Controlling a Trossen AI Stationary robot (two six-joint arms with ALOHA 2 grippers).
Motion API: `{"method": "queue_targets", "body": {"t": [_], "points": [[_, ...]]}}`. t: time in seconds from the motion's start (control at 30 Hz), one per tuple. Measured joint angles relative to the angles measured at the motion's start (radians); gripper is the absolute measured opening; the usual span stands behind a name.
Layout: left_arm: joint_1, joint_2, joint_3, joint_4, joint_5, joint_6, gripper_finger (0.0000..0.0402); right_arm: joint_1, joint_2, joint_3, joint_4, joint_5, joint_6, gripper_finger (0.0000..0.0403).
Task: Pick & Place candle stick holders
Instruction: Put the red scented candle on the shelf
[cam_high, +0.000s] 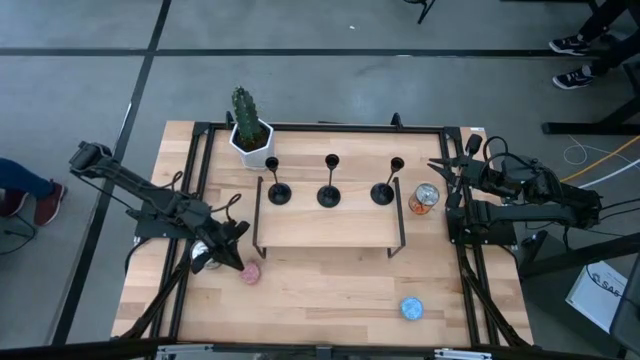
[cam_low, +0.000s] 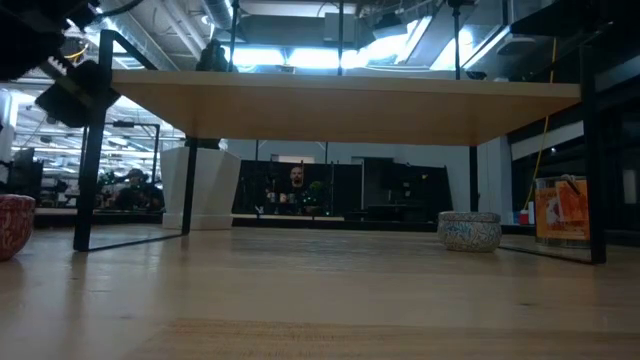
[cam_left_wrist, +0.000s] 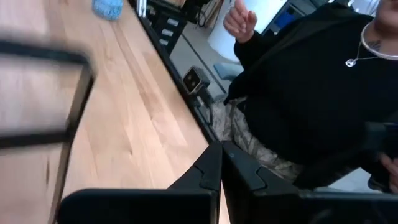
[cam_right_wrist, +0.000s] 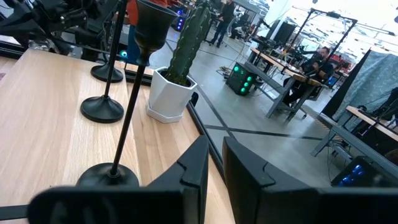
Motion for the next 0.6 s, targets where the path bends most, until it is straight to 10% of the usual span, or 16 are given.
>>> {"method": "queue_targets", "body": {"t": [0.6], "points": [[-0.258, 0.055, 0.335, -0.534, -0.35, -0.042, 0.0001, 0.0, 0.0, 0.0, 0.0, 0.0, 0.0, 0.0053]]}}
